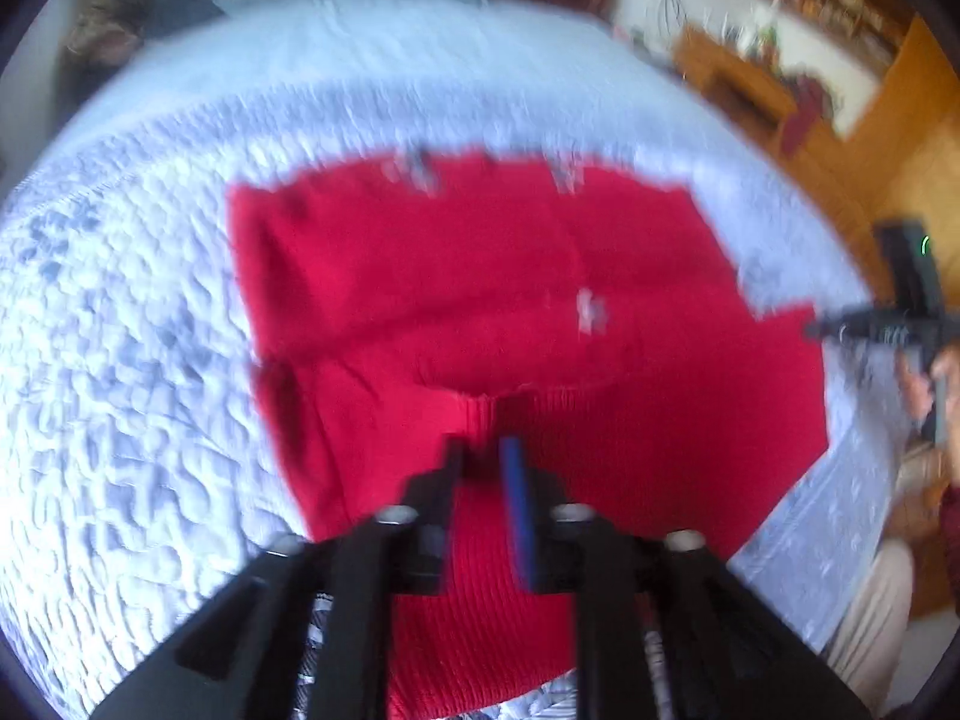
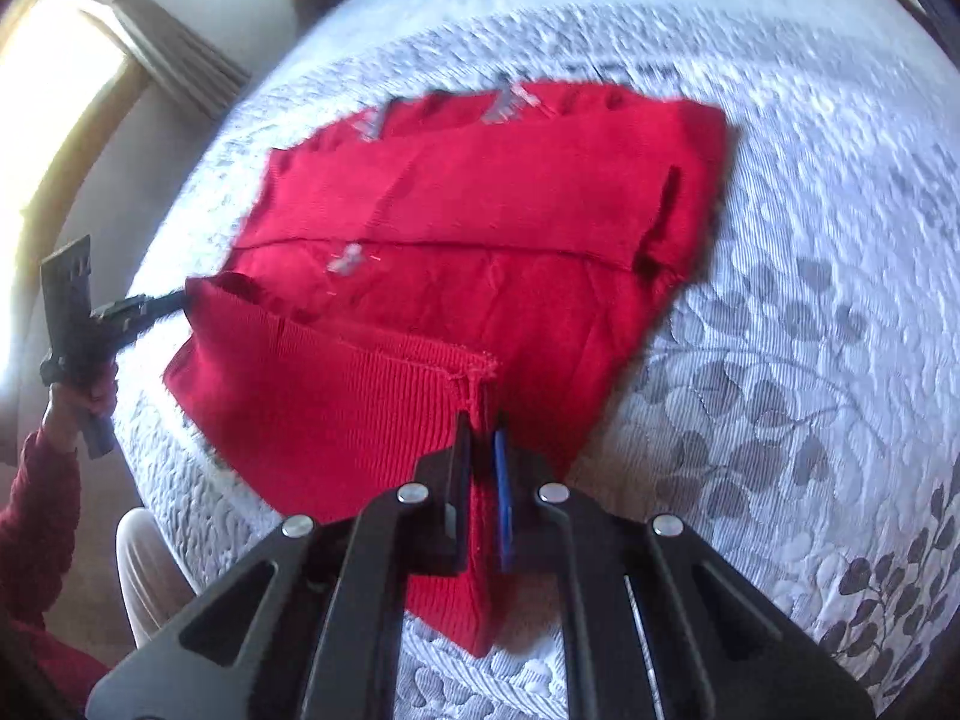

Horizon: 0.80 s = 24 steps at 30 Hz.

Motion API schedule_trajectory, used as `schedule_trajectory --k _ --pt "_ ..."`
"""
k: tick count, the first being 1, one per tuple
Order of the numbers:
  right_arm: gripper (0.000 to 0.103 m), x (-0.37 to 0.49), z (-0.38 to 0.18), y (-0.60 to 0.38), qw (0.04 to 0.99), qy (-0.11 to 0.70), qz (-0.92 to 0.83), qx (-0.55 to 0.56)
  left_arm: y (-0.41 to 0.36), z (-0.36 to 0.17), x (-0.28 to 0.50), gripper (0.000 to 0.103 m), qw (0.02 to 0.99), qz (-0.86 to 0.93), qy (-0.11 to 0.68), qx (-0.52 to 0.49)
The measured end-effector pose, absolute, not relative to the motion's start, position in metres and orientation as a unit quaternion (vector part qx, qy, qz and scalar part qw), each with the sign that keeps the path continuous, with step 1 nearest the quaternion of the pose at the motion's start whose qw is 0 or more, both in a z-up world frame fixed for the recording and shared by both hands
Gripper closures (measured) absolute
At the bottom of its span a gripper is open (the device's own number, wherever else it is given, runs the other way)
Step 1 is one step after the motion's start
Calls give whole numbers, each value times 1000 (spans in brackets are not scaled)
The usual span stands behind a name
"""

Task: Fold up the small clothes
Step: 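Lift the folded edge with both grippers, fold it over, and release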

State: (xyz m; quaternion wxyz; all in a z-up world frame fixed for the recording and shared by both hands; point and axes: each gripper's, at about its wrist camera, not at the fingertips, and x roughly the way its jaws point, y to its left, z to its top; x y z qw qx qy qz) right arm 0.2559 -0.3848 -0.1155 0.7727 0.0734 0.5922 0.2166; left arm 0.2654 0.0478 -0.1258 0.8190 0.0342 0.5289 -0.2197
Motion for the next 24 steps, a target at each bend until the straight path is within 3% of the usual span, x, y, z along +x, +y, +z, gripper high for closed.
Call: schedule_trajectory --k 2,4,5,18,20,22,24 --pt "97 261 -129 -382 767 606 200 67 42 -138 269 71 817 -198 539 46" --pt "97 262 -142 -384 763 615 186 66 51 -145 270 57 821 -178 542 29" --pt "97 262 -146 -386 760 619 183 73 54 -147 269 55 824 -171 539 25" --pt "97 255 -146 -394 769 600 201 93 58 -173 305 53 814 -165 556 29" --pt "97 254 -144 -394 769 599 203 94 58 -172 308 65 814 -172 555 27" --pt "97 254 -144 -395 769 598 203 96 57 -170 305 91 812 -179 554 34" --pt "97 253 -142 -397 770 596 204 101 58 -167 301 95 812 -182 553 29"
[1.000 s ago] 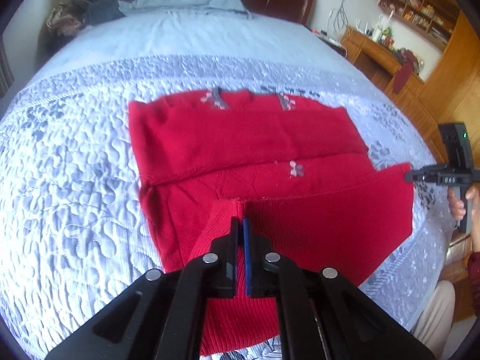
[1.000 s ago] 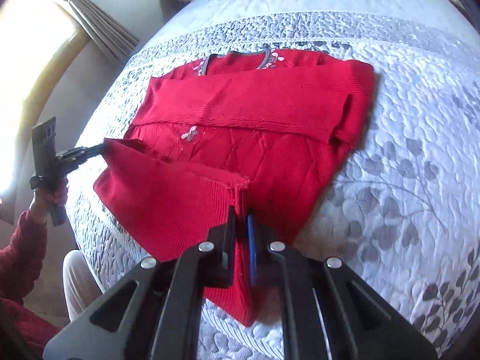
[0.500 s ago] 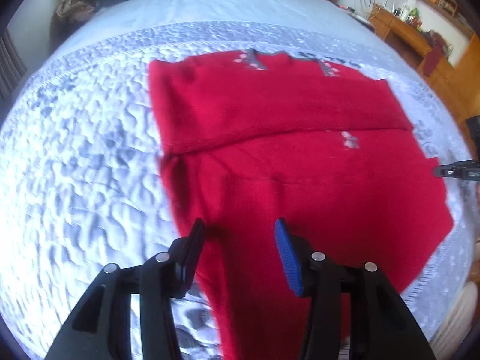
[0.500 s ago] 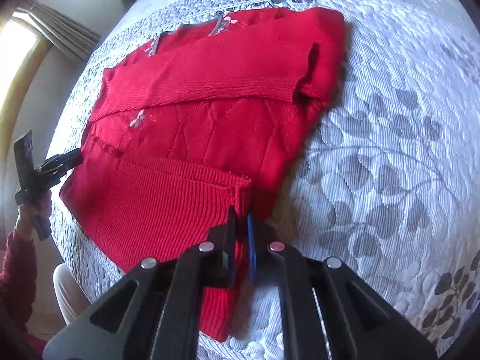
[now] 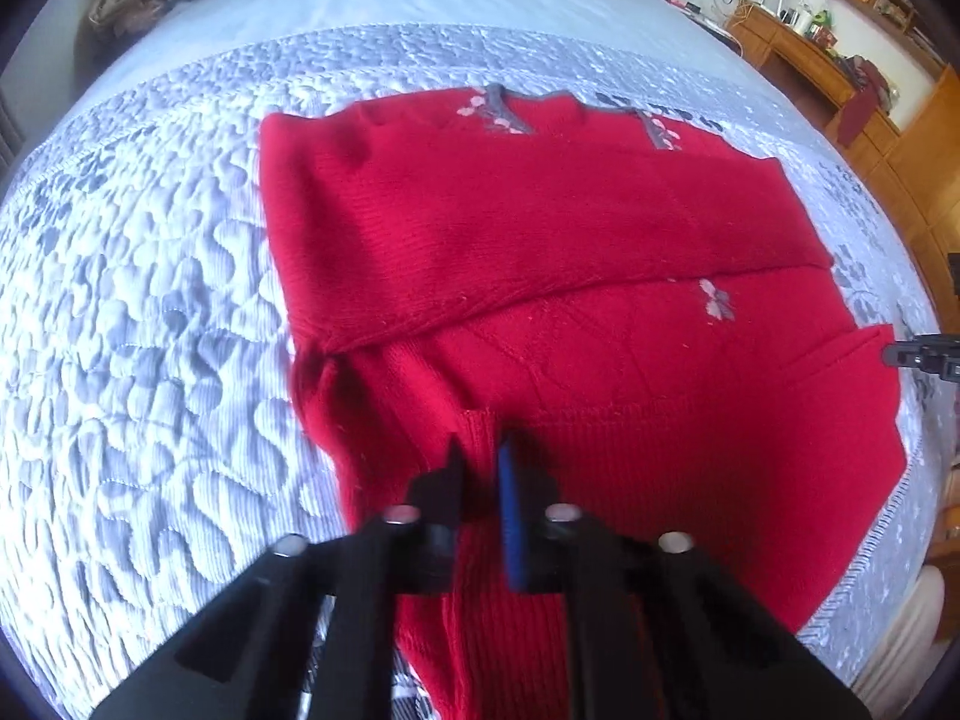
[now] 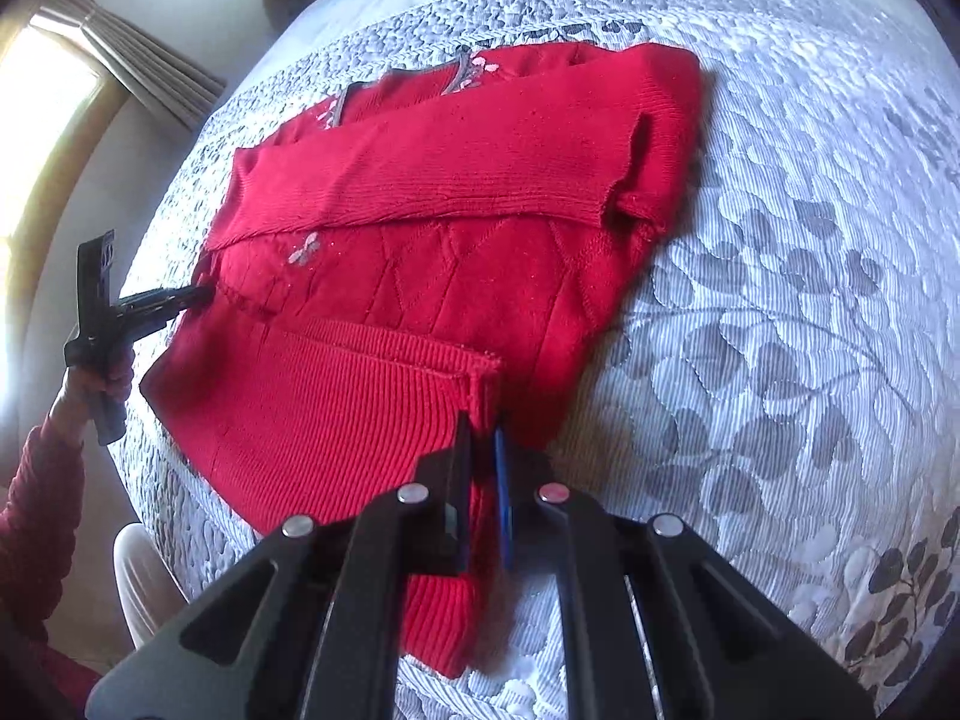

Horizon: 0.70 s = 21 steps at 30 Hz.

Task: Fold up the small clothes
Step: 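Lift the folded edge with both grippers, fold it over, and release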

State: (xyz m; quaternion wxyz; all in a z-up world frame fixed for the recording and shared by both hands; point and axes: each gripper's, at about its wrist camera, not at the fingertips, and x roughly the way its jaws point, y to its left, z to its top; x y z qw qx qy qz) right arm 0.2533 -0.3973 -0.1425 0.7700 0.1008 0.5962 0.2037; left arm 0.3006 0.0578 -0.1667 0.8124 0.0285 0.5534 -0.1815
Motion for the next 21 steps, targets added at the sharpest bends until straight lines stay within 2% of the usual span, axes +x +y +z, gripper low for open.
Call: schedule_trajectory --k 11,15,21 --pt "98 249 -105 -399 791 559 219 119 86 -98 267 96 864 -172 470 -49" --pt "98 271 -82 -400 805 545 206 113 88 -73 295 96 882 -152 442 -65" --pt "98 353 -54 -413 822 533 176 98 72 -46 378 96 905 -107 408 -53"
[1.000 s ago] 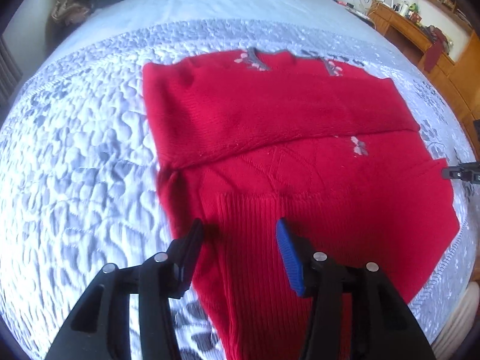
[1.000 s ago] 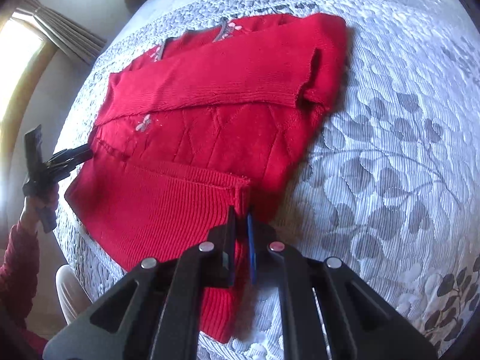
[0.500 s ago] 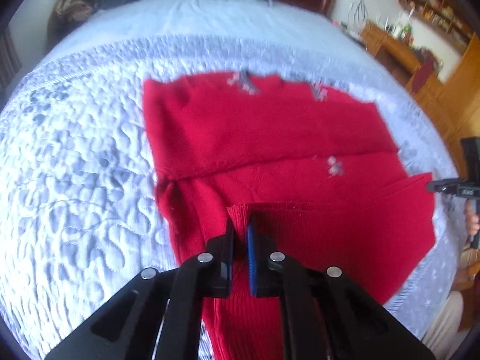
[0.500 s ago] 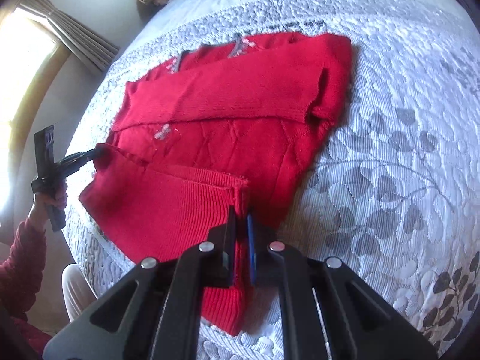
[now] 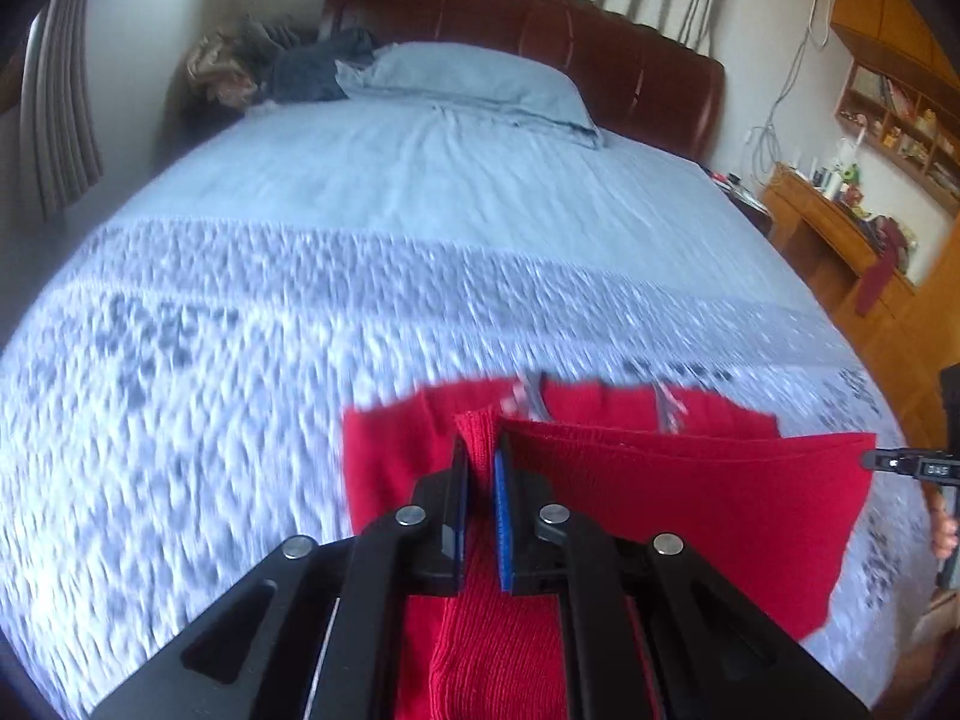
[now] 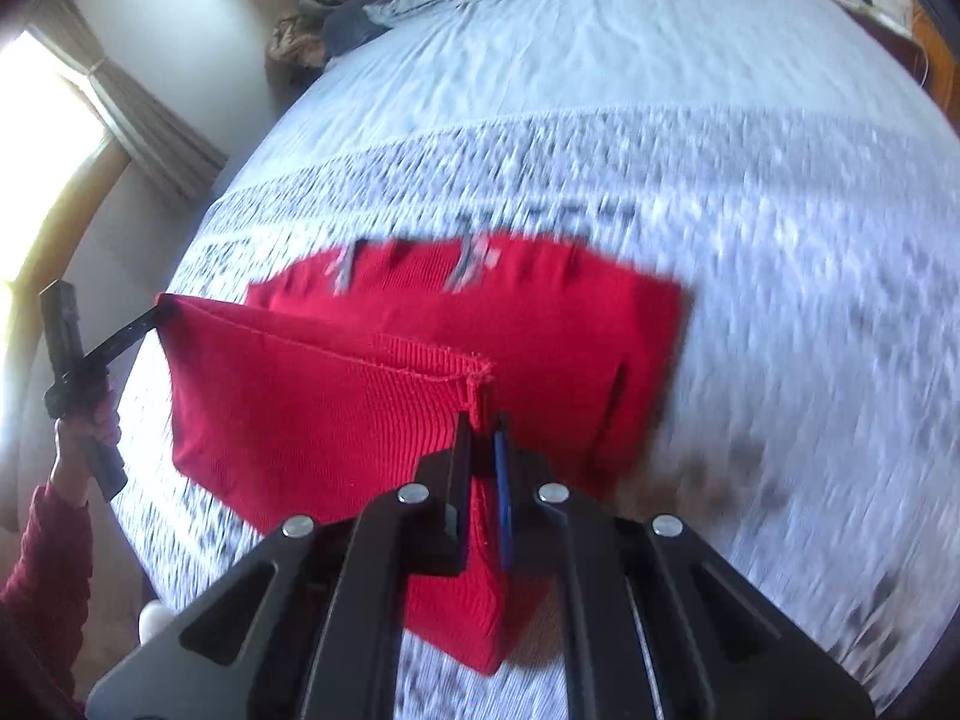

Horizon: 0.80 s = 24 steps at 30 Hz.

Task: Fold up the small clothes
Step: 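Lift the folded edge with both grippers, fold it over, and release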

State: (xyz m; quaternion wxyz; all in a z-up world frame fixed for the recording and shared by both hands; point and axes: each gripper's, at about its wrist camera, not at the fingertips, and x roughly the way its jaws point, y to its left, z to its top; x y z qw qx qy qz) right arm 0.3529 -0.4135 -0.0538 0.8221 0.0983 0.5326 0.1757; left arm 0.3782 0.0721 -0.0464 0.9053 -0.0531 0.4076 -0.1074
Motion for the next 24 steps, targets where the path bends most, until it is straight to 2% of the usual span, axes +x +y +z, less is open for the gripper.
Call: schedule_trajectory --k 5,10,14,21,22,23,24 --pt "98 439 -73 -418 819 552 130 89 55 -67 453 96 905 -73 418 -36" --pt "98 498 -137 -412 799 589 80 90 35 -132 493 96 880 -40 472 15" --pt "98 509 -191 -411 778 622 44 83 32 -177 501 96 861 -28 506 28" --pt "97 506 -205 -421 779 616 45 110 36 -185 499 93 861 -34 508 22" --pt "91 506 -202 -421 780 616 43 106 36 -181 498 91 860 -32 509 19" --pt "81 504 -197 -420 782 613 41 103 37 -175 497 87 859 -28 511 18" --pt "74 499 -188 -422 789 605 41 98 39 -164 493 72 858 -21 513 18"
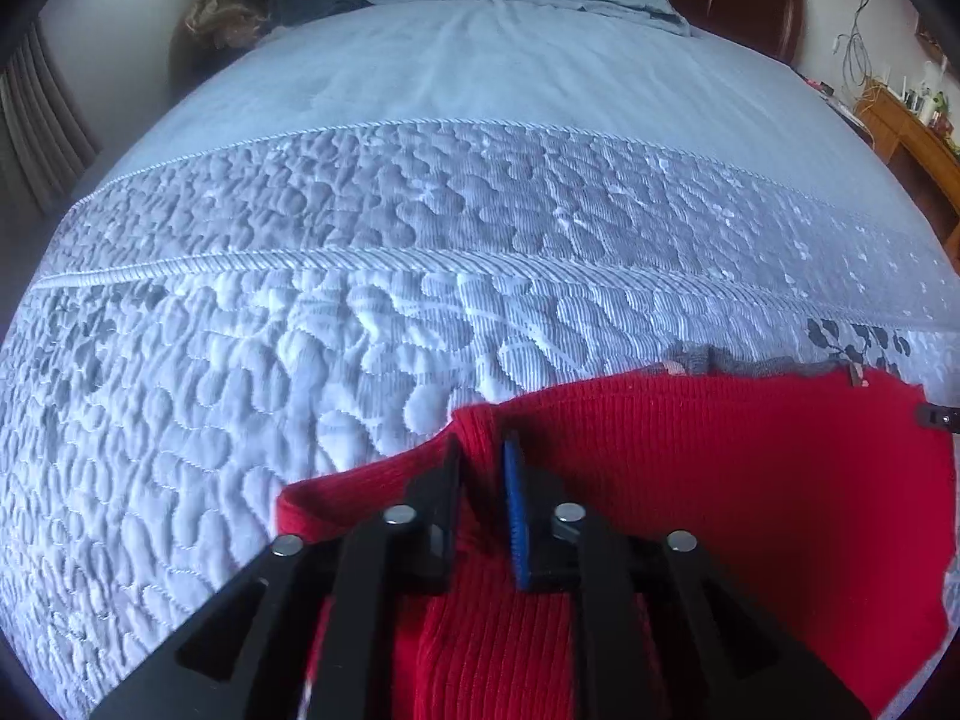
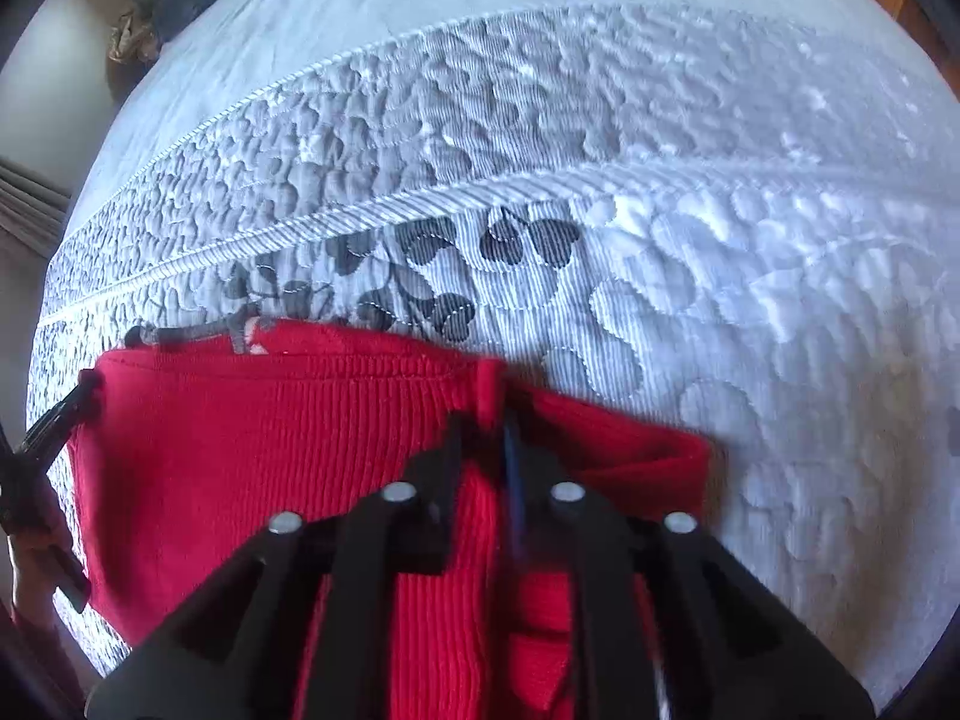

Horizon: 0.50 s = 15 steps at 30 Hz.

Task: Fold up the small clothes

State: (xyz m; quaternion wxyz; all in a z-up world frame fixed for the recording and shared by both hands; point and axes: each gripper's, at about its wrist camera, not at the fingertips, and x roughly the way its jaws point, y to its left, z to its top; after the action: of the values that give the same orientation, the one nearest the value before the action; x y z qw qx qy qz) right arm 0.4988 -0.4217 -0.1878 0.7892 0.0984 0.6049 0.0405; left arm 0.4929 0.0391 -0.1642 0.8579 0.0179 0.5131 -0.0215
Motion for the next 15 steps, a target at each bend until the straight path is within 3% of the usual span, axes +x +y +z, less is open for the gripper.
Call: schedule_trajectory --k 1,3,7,15 --pt "67 491 -174 -421 797 595 44 95 44 -151 487 46 858 -20 514 11" --pt "53 469 -143 -421 812 574 64 79 56 -127 463 22 852 -37 521 -22" --pt "39 392 -109 -421 806 583 97 36 78 -110 388 21 821 -70 563 -58" --pt "39 300 -155 -416 745 653 116 73 102 -157 311 21 780 -79 605 -138"
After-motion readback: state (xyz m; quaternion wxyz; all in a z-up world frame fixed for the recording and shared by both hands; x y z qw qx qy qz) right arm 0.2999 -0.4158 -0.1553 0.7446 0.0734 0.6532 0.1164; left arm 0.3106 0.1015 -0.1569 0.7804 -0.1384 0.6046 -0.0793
